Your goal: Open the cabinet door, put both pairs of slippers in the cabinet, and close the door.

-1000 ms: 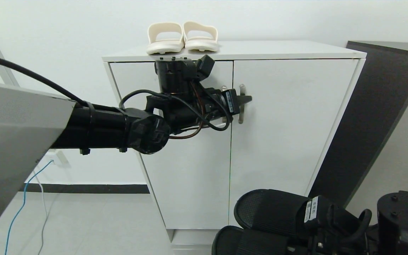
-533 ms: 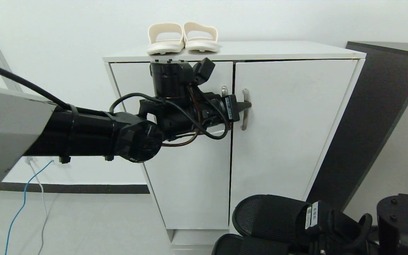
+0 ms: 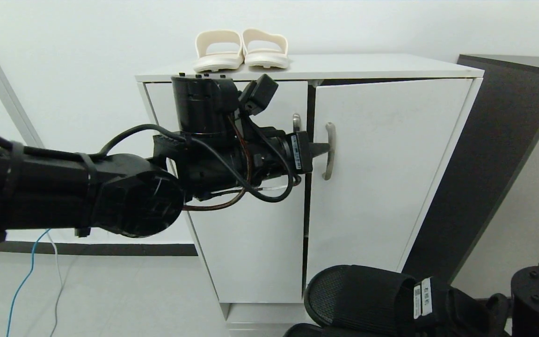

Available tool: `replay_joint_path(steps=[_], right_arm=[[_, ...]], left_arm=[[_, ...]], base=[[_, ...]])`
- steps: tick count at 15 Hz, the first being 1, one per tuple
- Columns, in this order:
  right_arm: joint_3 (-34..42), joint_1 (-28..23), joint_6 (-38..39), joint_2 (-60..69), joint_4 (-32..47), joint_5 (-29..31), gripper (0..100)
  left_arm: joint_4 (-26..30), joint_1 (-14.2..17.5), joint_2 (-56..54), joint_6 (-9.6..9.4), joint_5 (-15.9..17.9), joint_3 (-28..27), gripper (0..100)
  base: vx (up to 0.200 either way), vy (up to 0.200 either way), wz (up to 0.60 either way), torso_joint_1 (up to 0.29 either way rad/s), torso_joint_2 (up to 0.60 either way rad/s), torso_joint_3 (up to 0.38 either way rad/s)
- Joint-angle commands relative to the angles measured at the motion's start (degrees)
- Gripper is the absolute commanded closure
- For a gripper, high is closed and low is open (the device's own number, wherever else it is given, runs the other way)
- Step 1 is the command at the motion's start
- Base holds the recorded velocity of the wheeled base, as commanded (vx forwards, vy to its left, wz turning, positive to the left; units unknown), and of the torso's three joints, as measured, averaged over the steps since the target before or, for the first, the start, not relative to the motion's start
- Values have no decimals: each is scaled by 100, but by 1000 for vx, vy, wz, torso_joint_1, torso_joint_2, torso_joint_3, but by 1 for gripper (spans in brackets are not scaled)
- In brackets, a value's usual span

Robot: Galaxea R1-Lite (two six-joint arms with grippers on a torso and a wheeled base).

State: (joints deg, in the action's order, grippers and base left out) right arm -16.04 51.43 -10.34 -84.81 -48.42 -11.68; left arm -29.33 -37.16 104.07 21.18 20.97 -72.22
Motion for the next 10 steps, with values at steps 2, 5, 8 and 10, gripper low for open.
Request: replay_joint_path(steps=[2, 5, 8, 10], right_arm=[[5, 69, -3, 26, -1, -1, 100], [5, 77, -3, 96, -1, -1, 100], [40, 121, -12, 79, -1, -1, 100], [40, 121, -12, 61, -1, -1, 100]], left_arm=[[-11, -160, -449, -17, -14, 393, 100], [-20, -187, -590, -17, -23, 577, 100], [-11, -160, -880, -8, -14, 797, 100], [-46, 86, -748, -8, 30, 691, 100]], base=[[0, 0, 0, 0, 0, 0], [0, 0, 0, 0, 0, 0], [0, 0, 0, 0, 0, 0], [0, 0, 0, 0, 0, 0]])
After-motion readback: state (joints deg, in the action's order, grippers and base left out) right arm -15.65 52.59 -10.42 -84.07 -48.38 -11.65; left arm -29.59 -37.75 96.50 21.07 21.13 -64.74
